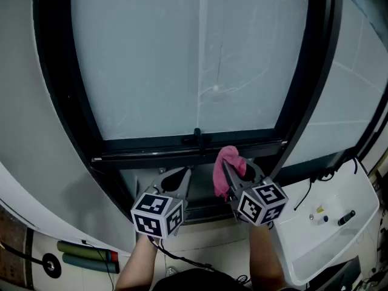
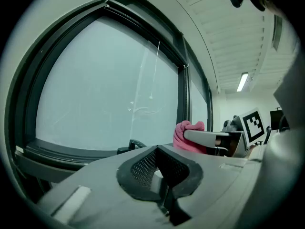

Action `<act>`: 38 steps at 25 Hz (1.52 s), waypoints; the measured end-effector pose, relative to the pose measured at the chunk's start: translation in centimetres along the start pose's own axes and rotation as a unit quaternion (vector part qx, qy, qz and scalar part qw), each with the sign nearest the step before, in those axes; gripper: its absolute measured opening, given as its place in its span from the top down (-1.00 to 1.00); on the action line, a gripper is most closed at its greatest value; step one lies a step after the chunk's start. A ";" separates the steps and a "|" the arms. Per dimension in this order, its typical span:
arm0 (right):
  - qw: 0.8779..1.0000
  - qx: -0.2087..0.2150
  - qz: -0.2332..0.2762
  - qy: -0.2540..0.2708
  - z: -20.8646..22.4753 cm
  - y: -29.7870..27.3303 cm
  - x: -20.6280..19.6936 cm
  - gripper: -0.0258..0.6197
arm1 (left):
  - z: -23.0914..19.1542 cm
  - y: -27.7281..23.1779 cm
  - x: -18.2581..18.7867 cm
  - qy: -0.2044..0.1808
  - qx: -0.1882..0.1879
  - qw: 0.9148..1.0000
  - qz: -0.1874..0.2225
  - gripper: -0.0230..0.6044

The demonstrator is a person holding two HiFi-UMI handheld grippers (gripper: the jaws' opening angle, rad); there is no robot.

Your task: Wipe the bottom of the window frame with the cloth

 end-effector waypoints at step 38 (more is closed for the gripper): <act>0.975 -0.105 -0.166 0.106 11.5 -20.1 -4.7 0.63 | -6.0 -7.2 -1.7 0.051 0.062 0.996 -0.031 0.90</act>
Point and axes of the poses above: the fingertips, and each gripper's own axes: y backward along the fingers, z to its right, x out of its top, the point moved 1 cm from there along y, backward along the fingers, and after that the axes turned 13 degrees about -z, right-handed, at the moved point
